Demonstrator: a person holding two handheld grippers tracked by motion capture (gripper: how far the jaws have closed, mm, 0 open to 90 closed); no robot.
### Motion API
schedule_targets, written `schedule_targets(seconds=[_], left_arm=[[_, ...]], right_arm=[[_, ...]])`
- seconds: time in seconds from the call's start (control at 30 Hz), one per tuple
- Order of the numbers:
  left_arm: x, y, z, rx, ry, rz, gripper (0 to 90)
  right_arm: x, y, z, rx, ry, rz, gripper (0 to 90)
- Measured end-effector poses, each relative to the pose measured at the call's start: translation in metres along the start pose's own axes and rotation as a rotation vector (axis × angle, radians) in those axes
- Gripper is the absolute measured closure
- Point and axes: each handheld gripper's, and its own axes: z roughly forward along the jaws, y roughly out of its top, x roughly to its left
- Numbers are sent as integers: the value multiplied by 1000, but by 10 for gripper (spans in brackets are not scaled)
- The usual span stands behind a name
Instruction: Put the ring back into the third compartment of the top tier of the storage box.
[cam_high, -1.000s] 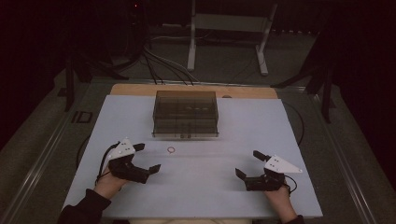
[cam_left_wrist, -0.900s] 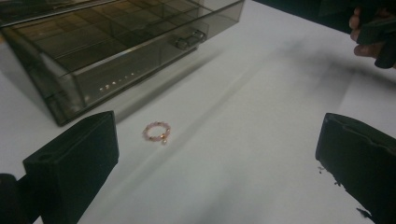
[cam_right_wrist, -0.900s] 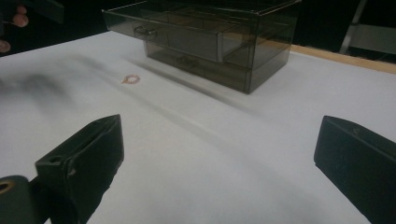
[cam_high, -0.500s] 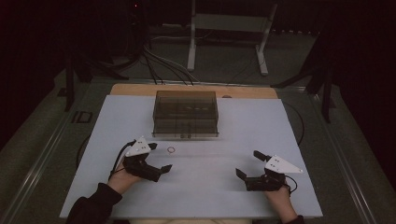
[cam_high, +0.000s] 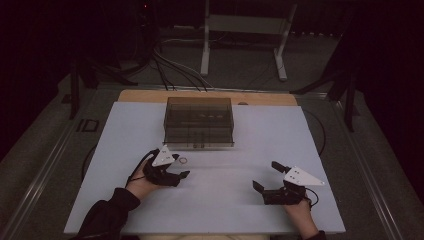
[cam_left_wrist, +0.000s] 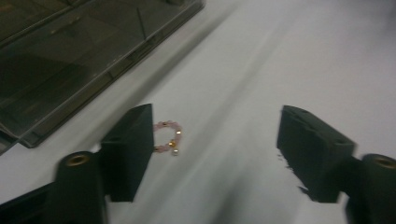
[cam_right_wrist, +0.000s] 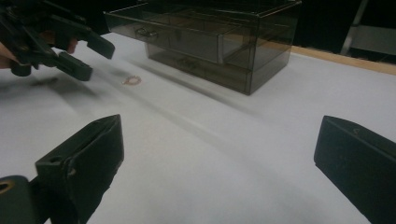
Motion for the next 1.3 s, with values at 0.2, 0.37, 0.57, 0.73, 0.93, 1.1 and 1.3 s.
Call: schedule_targets(seconds=[0.2, 0.37, 0.57, 0.73, 0.93, 1.1, 1.3], left_arm=[[2, -2, 9, 25, 7, 32, 422], [6, -3, 16, 40, 19, 67, 493], [9, -4, 24, 67, 10, 107, 542], [11, -4, 29, 64, -8, 133, 574], [13, -2, 33, 64, -16, 149, 601], [17, -2, 36, 59, -50, 162, 645], [22, -1, 38, 65, -76, 134, 667]], right_arm=[[0, 0, 0, 0, 2, 0, 17], [0, 0, 0, -1, 2, -1, 18], [0, 0, 0, -1, 3, -1, 18], [0, 0, 0, 0, 3, -2, 18], [0, 0, 0, 1, 3, -1, 18], [0, 0, 0, 0, 3, 0, 17], [0, 0, 0, 1, 3, -1, 18]])
